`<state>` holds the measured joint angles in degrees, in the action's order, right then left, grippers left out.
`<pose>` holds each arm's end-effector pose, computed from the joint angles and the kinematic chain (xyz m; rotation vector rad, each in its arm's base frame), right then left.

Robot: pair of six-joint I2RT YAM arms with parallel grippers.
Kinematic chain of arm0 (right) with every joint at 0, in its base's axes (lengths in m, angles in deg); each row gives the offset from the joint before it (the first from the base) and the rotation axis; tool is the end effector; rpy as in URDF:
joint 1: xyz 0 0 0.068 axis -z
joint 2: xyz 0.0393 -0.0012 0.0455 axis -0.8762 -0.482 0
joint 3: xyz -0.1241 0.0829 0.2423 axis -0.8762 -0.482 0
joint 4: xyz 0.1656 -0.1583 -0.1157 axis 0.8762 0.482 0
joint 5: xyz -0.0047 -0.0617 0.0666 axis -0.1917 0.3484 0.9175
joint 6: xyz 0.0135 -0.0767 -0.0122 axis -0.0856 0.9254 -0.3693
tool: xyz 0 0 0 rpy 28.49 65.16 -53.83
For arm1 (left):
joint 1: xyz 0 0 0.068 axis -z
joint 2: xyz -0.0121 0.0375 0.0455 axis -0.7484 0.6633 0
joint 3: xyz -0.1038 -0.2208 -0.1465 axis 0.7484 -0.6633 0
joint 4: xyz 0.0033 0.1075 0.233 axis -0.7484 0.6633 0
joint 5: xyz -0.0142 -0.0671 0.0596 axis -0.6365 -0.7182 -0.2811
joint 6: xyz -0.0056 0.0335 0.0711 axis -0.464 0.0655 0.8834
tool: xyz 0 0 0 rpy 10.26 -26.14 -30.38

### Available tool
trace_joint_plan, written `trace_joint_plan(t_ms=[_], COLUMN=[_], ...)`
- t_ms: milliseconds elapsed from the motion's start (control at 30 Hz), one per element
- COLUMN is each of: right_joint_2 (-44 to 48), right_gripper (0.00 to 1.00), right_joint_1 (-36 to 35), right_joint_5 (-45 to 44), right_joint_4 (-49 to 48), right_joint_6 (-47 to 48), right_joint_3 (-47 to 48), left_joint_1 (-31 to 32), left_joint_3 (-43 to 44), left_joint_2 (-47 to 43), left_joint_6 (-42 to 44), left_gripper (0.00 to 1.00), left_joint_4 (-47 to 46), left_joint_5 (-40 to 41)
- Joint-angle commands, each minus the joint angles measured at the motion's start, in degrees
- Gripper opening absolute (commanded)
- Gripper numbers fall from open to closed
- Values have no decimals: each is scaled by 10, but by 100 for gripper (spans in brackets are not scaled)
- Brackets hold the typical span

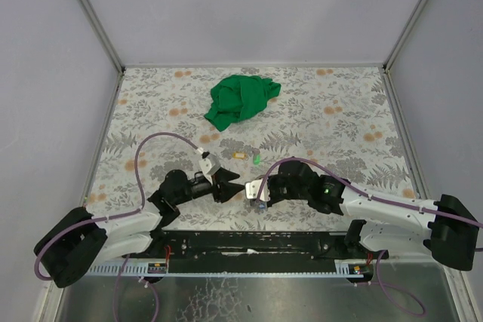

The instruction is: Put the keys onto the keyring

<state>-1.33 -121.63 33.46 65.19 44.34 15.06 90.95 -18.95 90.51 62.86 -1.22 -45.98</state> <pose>0.1148 0.2301 0.2324 -1.6843 1.2126 0.4187 0.1326 -0.1571 0.1888 0.7792 1.5126 -1.0213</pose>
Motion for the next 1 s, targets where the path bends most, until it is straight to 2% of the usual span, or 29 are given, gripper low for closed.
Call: trace_joint_plan(t_ms=[0, 267, 667, 967], right_joint_2=[18, 17, 19, 18], right_gripper=[0, 0, 0, 0], right_joint_1=[-6, -6, -6, -6], right_joint_5=[16, 27, 34, 42], right_joint_4=[-2, -1, -2, -2], right_joint_6=[8, 8, 10, 7], right_joint_3=[27, 28, 24, 23], left_joint_1=[-6, -10, -21, -20], left_joint_3=[37, 67, 101, 115], left_joint_2=[26, 115, 188, 199], left_joint_6=[38, 60, 64, 54], left_gripper=[47, 48, 35, 19], left_joint_4=[0, -27, -44, -45], left_joint_5=[-86, -146, -218, -237])
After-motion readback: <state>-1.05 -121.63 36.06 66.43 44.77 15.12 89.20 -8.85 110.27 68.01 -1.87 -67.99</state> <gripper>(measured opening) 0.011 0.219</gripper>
